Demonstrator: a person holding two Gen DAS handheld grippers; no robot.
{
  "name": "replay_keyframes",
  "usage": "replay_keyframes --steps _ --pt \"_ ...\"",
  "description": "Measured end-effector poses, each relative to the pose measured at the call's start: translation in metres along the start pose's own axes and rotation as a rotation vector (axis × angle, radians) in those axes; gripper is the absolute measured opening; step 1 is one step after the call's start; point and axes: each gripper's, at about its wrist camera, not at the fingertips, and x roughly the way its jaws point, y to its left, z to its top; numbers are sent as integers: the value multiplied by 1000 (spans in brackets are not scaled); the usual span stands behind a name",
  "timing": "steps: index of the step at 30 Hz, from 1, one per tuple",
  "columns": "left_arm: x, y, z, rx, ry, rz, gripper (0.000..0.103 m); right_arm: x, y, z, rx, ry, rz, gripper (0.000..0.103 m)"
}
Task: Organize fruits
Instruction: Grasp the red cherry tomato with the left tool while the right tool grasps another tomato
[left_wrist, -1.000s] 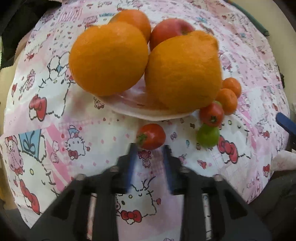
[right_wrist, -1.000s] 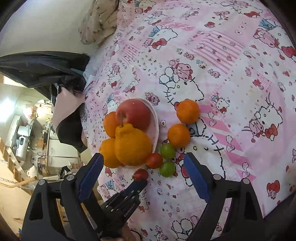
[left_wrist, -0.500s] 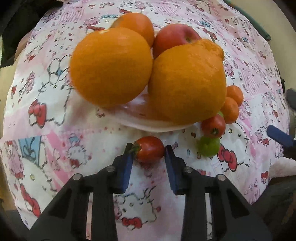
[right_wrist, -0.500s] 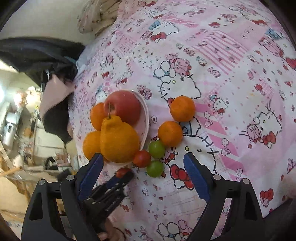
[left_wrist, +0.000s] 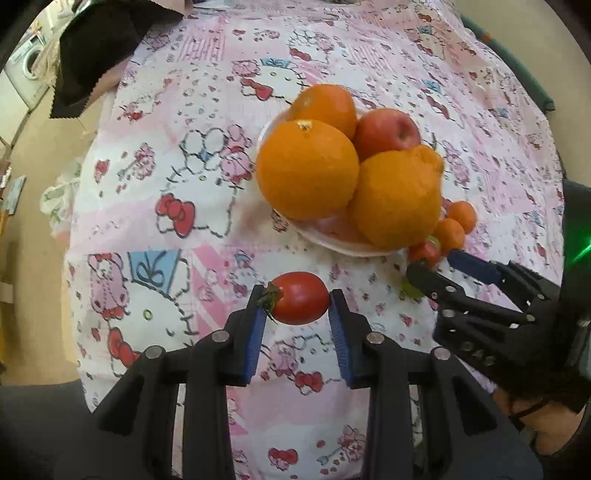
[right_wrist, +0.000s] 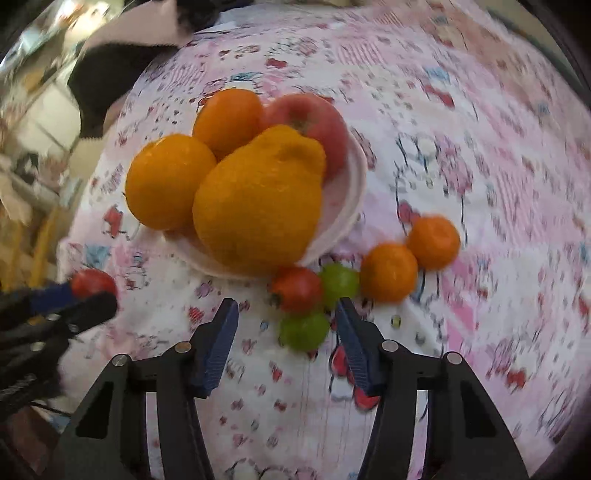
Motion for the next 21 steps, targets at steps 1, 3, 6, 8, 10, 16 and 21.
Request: replay_keyframes --steps 1,3,6,8,10,16,21 --pt "1 2 1 -11 -3 -3 30 3 3 1 -16 -6 -22 57" --pt "4 4 4 -18 -10 1 30 9 3 5 -23 -2 -23 51" --pt "6 9 11 -38 -22 19 30 13 4 7 -35 3 -52 39" --pt "4 13 13 -61 -32 18 30 12 4 6 -36 2 -56 35" --pt "1 15 15 -76 -43 20 30 8 4 5 -45 -7 -54 34" --pt "2 19 17 -89 -50 32 30 -10 -6 7 21 -49 -1 34" --pt "-12 21 20 -102 -86 15 30 -40 -14 6 82 -110 51 34"
